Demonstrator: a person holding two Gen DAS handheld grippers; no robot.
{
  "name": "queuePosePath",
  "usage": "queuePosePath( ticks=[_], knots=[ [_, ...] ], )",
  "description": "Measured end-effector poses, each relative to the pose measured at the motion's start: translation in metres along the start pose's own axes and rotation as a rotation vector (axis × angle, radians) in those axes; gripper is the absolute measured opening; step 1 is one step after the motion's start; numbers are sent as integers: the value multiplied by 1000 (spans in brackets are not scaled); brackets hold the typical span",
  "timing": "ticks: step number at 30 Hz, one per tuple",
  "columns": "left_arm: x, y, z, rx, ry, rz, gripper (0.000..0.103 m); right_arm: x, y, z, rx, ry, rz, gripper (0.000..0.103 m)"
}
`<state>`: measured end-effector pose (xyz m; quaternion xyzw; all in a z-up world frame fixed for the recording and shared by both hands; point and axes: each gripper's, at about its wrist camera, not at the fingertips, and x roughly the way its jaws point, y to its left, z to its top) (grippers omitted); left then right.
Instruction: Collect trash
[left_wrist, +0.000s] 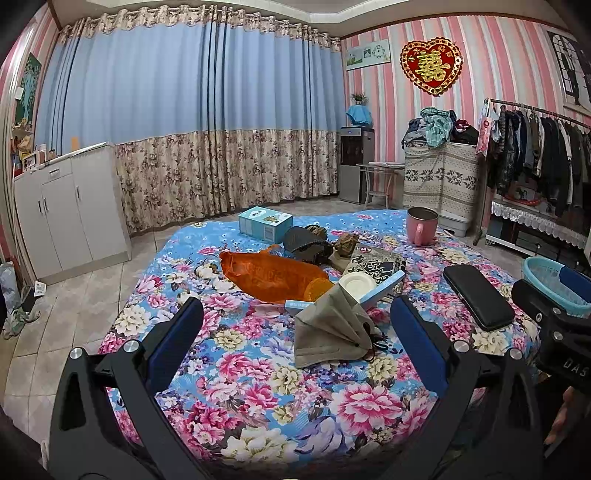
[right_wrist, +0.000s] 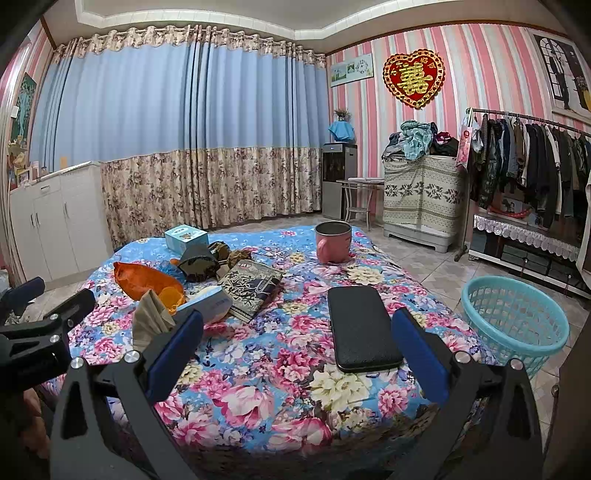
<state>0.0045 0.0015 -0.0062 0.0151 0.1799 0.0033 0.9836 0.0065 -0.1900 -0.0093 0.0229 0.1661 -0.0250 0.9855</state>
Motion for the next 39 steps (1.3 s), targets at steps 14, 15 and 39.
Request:
queuePosePath(
  ticks=[14, 15, 39],
  knots=[
    [0, 1, 1, 6, -3, -2, 98, 0, -1, 0, 1, -4, -1, 99],
    [-1, 1, 1, 5, -3, -1, 98, 0, -1, 0, 1, -4, 0, 99],
    [-1, 1, 2, 6, -2, -1, 98, 0, -2, 0, 1, -4, 0, 99]
  ],
)
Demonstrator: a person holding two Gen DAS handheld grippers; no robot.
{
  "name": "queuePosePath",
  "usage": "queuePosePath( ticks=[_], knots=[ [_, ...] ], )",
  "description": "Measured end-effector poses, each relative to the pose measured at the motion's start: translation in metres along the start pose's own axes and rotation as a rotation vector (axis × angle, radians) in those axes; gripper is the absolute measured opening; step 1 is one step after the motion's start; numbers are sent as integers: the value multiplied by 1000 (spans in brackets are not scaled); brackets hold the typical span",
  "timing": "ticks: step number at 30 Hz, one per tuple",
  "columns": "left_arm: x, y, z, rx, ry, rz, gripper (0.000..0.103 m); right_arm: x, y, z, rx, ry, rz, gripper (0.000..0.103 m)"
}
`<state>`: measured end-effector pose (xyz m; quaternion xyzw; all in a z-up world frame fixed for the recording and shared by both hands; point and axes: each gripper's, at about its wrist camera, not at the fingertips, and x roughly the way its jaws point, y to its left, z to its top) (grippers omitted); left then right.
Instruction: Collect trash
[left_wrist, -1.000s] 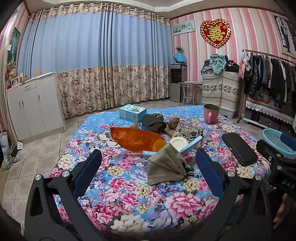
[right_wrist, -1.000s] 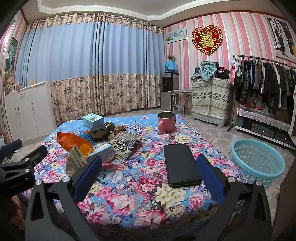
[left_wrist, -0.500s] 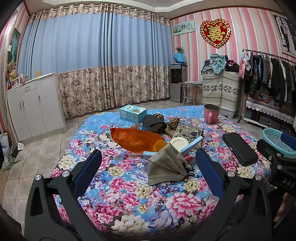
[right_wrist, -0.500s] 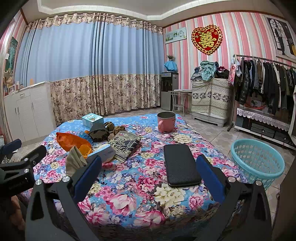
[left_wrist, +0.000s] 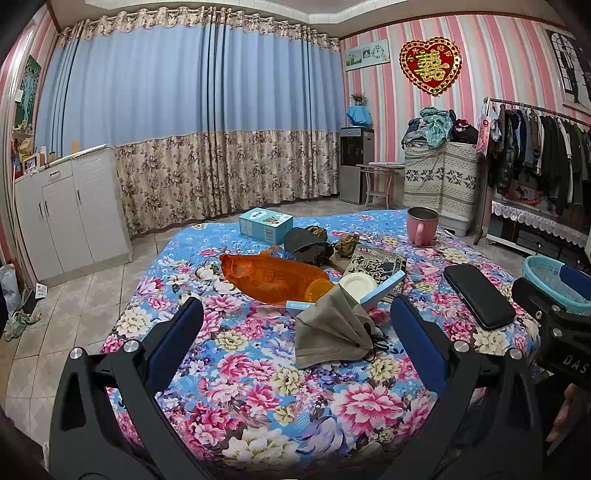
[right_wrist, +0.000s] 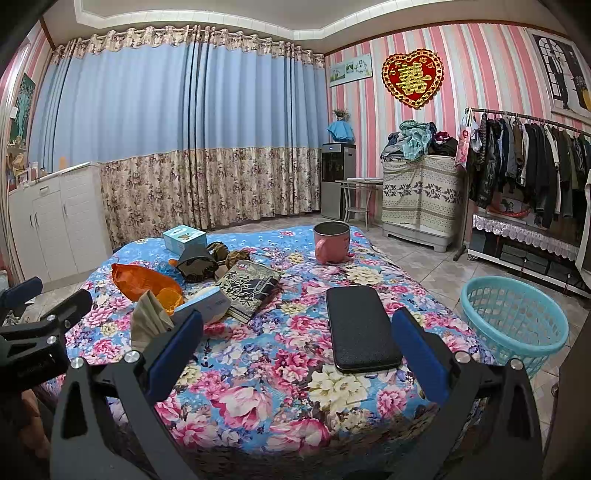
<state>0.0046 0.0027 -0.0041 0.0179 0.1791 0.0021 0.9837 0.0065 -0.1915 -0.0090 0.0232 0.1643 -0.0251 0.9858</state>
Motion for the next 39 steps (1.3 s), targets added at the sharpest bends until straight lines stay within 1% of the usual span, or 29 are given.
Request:
queuePosePath(
  ticks=[32, 39],
  knots=[
    [2, 2, -1, 1, 6, 2, 98, 1, -1, 0, -1, 5, -5, 99],
    [2, 0, -2, 15, 9, 5, 98, 0, -4, 1, -3, -2, -7, 99]
  ],
)
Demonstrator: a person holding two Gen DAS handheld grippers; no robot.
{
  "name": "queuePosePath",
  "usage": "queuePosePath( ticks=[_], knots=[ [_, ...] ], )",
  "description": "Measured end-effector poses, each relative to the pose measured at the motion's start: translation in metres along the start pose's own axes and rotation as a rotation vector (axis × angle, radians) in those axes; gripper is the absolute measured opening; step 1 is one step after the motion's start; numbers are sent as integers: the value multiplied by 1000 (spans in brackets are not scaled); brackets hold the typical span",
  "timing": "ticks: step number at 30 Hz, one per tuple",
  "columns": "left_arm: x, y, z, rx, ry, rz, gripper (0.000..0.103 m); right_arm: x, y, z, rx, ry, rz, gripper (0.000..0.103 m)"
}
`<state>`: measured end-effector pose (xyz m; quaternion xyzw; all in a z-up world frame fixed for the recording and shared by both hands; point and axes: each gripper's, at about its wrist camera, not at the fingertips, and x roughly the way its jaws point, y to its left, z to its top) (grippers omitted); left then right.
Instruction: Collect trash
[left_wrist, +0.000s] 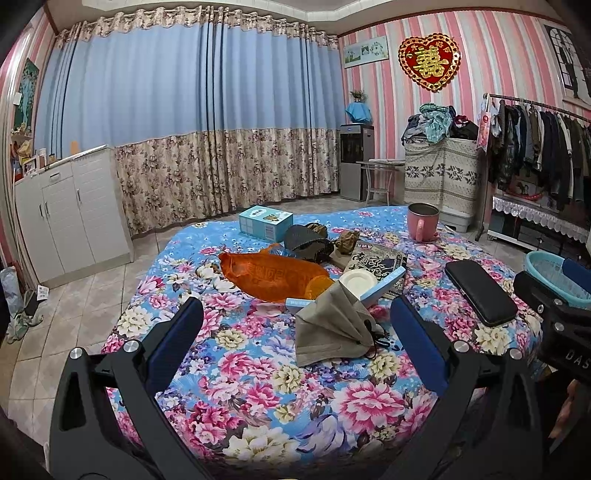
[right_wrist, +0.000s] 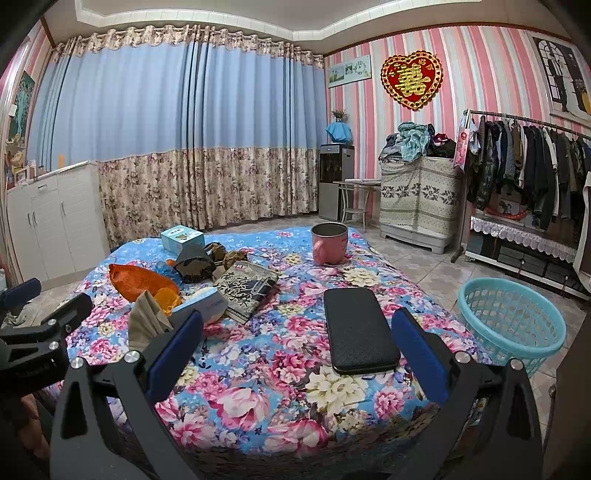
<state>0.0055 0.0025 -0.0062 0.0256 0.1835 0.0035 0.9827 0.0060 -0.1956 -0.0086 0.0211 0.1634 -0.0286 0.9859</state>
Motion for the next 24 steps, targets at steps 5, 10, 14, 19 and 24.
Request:
queuePosePath(
  ticks=[5, 10, 14, 19, 24],
  knots=[
    [-2, -2, 1, 2, -3, 4, 98, 2, -4, -2, 10, 9, -2, 99],
    [-3, -2, 1, 0, 0, 3, 98, 3, -3, -2, 9, 9, -4, 99],
    [-2, -1, 1, 0, 1, 4, 98, 3, -3, -2, 10, 8, -4, 99],
    [-2, -3, 1, 2, 4, -1, 98, 4, -4, -2, 12, 14, -6, 99],
    [-2, -6, 2, 11, 8, -7, 98, 5, -6, -2, 15, 12, -9, 99]
  ],
)
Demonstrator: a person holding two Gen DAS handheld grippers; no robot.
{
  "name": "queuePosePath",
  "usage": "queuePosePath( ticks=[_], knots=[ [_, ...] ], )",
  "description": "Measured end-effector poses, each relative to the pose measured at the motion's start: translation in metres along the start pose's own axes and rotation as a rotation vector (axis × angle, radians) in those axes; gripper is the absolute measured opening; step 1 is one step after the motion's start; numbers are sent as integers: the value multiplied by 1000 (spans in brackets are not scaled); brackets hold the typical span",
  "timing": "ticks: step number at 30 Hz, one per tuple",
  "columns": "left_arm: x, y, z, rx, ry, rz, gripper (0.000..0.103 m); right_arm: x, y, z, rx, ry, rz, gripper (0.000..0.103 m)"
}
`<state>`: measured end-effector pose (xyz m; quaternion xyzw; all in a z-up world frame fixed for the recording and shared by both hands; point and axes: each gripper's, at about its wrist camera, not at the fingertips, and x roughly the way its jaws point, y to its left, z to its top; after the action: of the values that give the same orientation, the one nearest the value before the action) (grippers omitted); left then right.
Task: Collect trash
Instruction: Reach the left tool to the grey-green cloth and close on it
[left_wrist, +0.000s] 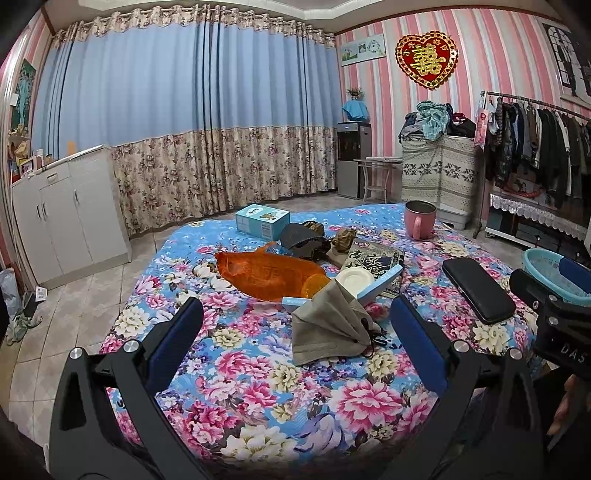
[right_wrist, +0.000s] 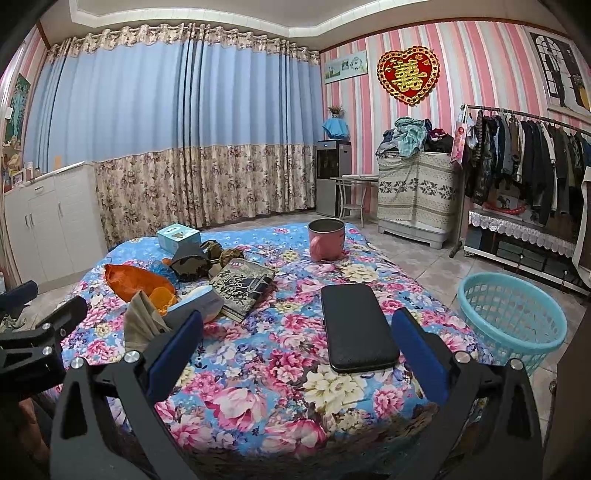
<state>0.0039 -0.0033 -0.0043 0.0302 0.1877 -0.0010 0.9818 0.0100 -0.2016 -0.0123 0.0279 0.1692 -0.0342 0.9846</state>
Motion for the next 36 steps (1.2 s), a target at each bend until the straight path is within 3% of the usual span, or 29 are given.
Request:
queuePosePath(
  ticks=[11, 18, 23, 30, 35, 36],
  knots=[
    [11, -4, -1, 19, 29, 6, 98, 15, -15, 14, 18, 7, -55, 99],
    [35, -5, -1, 16, 95, -13, 98, 39, -33, 16, 103, 63, -51, 99],
    [57, -8, 4, 20, 136, -44, 98, 45, -28, 28, 56, 14, -74, 99],
    [91, -16, 4, 3, 208, -42, 97, 65, -31, 36, 69, 55, -92, 99],
    [116, -21, 0, 16, 267, -48, 73, 75, -30, 27, 60, 103, -77, 99],
    [120, -21, -1, 11, 279, -61, 62, 76, -29, 25, 54, 107, -76, 99]
  ],
)
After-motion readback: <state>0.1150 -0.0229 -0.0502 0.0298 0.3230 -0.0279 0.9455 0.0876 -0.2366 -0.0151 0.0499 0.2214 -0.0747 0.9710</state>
